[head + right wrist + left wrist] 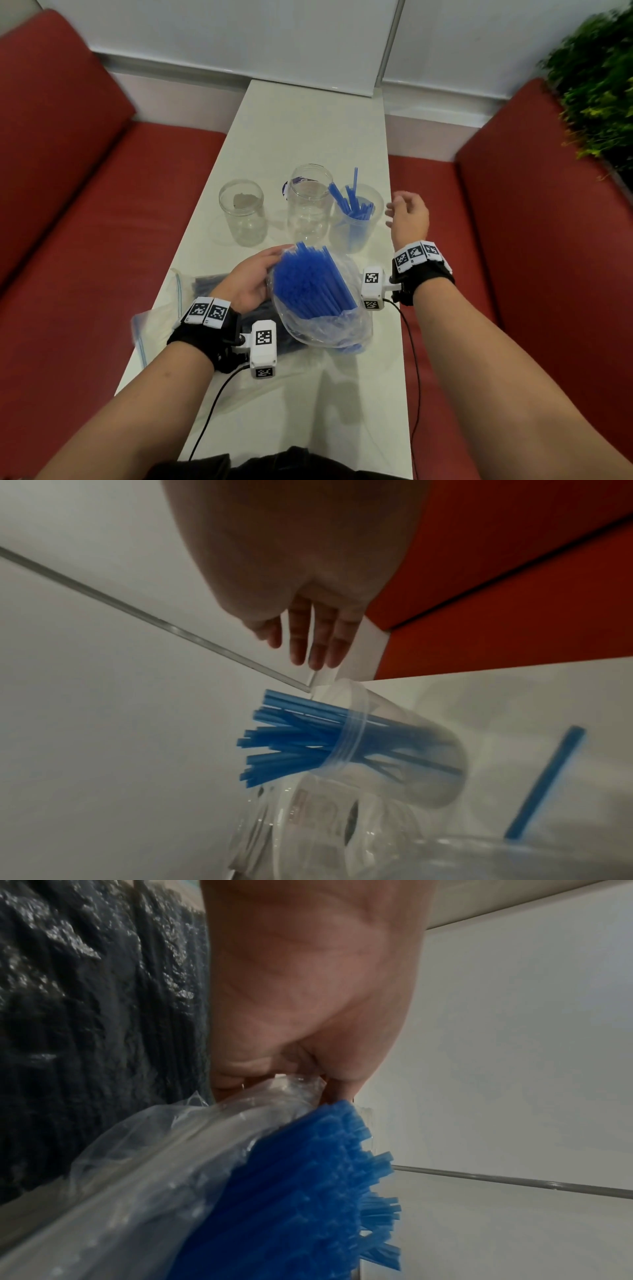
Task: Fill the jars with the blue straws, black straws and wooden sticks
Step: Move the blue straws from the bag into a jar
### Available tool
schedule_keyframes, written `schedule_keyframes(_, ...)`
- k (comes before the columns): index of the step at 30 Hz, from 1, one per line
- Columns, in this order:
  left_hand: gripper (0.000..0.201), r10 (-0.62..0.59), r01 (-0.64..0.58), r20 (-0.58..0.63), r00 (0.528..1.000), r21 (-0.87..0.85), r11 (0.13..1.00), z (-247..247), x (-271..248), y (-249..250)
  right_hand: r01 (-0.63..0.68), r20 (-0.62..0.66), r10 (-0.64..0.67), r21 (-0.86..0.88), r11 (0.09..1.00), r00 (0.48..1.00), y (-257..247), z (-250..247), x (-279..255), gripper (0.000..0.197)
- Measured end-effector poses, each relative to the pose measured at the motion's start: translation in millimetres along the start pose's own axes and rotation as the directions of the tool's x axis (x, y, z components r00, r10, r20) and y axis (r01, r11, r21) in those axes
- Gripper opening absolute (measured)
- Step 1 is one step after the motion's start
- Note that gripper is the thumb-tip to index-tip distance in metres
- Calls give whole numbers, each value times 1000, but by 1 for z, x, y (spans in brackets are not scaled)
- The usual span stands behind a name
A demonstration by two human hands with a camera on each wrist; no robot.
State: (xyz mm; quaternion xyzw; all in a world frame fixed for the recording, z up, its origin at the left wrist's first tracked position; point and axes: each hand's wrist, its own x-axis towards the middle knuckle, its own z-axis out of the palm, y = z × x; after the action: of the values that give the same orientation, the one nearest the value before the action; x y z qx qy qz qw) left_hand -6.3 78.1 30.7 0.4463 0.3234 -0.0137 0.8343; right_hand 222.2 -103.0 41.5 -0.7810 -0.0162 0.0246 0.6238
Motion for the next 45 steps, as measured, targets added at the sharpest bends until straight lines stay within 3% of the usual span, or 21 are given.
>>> schedule_keyframes(2,26,-2,2,4,1000,-2,1000,-5,-2,-1,-106,8,107,-117,987,994,20,-5,-6,20)
schedule_keyframes(5,23,-14,14,-1,1000,0,1000,-11,-3,-5,-163,195,244,-358,920,950,55,-6,-19,20)
schedule_keyframes(8,23,-47,47,-20,999,34,998,-17,-2,-7,-75,339,343,-606,792,876,83,-5,-31,18)
schedule_keyframes(12,24,-82,84,-47,996,48,995,-23,1,-9,107,420,403,-789,605,813,112,-6,-36,34)
schedule_keyframes(15,28,-83,86,-48,995,71,994,-26,3,-10,202,431,386,-838,508,816,127,0,-40,43)
schedule_keyframes(18,31,-91,94,-32,995,103,990,-26,4,-9,215,397,325,-854,474,859,137,8,-44,46)
schedule_keyframes(21,31,-96,98,-25,995,99,990,-25,6,-8,279,421,272,-855,436,865,142,17,-42,46)
schedule_keyframes(30,29,-104,104,-30,994,29,994,-25,5,-12,475,579,289,-804,358,762,144,49,-34,37)
schedule_keyframes(33,27,-117,119,-60,991,26,993,-26,7,-13,465,565,288,-814,349,773,144,50,-36,31)
schedule_keyframes(38,27,-129,130,-36,991,14,991,-25,5,-10,459,565,429,-824,332,705,130,51,-34,29)
schedule_keyframes(41,27,-124,126,-41,991,47,991,-20,5,-8,376,596,389,-775,508,702,118,42,-32,19)
schedule_keyframes(45,25,-99,99,-21,995,32,995,-8,6,-5,171,530,310,-675,718,789,93,22,-35,17)
